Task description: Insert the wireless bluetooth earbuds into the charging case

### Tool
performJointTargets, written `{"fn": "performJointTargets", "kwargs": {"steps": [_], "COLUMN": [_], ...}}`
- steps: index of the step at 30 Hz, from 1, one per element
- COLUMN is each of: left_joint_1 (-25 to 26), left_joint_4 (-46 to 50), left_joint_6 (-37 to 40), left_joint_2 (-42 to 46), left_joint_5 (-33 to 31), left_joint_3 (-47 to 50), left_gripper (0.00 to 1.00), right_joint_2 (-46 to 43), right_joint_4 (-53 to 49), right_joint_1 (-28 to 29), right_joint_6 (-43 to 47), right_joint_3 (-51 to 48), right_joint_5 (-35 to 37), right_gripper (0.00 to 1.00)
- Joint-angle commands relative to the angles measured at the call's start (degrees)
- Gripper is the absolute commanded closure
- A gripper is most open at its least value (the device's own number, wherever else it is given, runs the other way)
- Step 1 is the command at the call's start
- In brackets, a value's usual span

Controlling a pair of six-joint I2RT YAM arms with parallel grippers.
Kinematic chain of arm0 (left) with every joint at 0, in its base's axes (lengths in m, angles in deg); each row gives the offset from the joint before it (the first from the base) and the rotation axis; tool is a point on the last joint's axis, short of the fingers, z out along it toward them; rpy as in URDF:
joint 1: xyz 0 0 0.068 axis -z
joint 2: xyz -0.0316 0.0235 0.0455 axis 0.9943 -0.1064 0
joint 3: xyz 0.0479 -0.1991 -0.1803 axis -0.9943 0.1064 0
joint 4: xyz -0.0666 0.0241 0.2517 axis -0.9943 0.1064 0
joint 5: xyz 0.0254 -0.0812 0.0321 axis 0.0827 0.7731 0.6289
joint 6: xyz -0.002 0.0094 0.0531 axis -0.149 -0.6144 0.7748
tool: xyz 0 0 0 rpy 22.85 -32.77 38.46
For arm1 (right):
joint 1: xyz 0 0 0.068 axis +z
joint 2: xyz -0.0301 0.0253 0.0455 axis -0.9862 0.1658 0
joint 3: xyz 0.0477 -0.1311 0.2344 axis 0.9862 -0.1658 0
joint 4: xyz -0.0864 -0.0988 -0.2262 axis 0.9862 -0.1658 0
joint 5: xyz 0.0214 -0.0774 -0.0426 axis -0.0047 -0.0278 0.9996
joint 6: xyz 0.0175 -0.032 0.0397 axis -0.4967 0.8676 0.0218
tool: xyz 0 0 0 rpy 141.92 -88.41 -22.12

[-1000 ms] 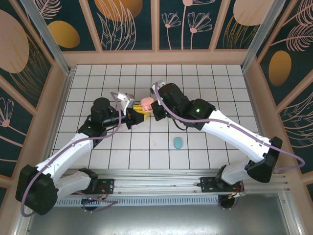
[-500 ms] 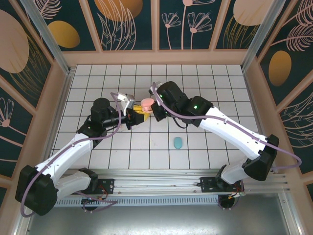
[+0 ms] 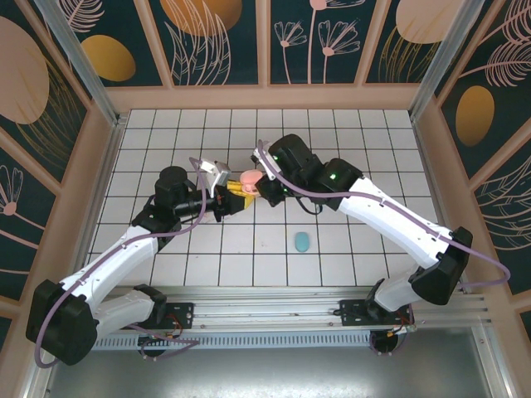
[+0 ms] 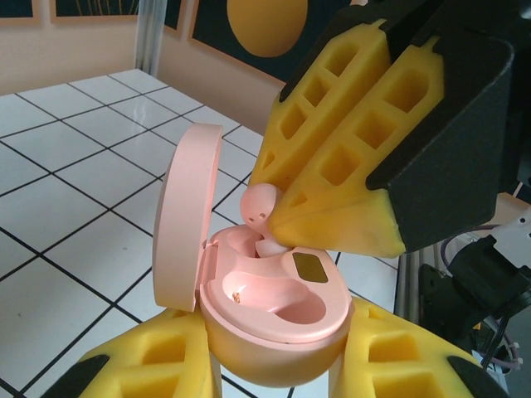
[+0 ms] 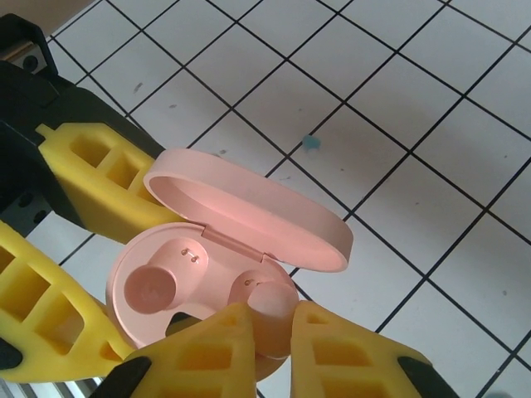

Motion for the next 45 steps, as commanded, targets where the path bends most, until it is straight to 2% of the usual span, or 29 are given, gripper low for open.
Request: {"fn": "performJointTargets", "kwargs": {"steps": [1,11,17,22,31,45], "left_joint_1": [0.2,0.1,0.1,0.1,0.1,0.1], "left_joint_4": [-4.9,-5.2,-5.2,-5.0,-4.9,-3.8], "left_joint_6": [-0.6,-0.5,-0.4,-0.2,0.1,1.4], "left_joint_2": [1.2,1.0,1.0,1.1,0.8,0.8], "left_joint_5": [-0.1,0.0,-0.2,-0.3,0.2,0.4], "left_joint_3": [-0.5,-0.5,-0.3,-0.1,-0.2,-0.3], "left_gripper": [1.0,1.0,1.0,1.0,1.0,1.0], "right_joint_2": [1.2,2.2,3.6,4.3,6.3,9.0], "right_joint_4": [-3.3,-2.7,-4.7,-7.9,-14.7,-20.5], "right_joint_1": [0.3,-2.5,-3.0,-3.0,-2.1,-1.1], "right_joint_6": [0.7,-2.2,-2.0,0.9,5.9,10.7], "right_joint_3": [2.0,3.7,4.5,6.5,10.5,17.1], "right_joint_5": [-6.7,-13.0,-14.1,-13.0,-7.6,-5.7], "right_gripper": [0.84,0.78,0.77,0.86,0.9,0.95]}}
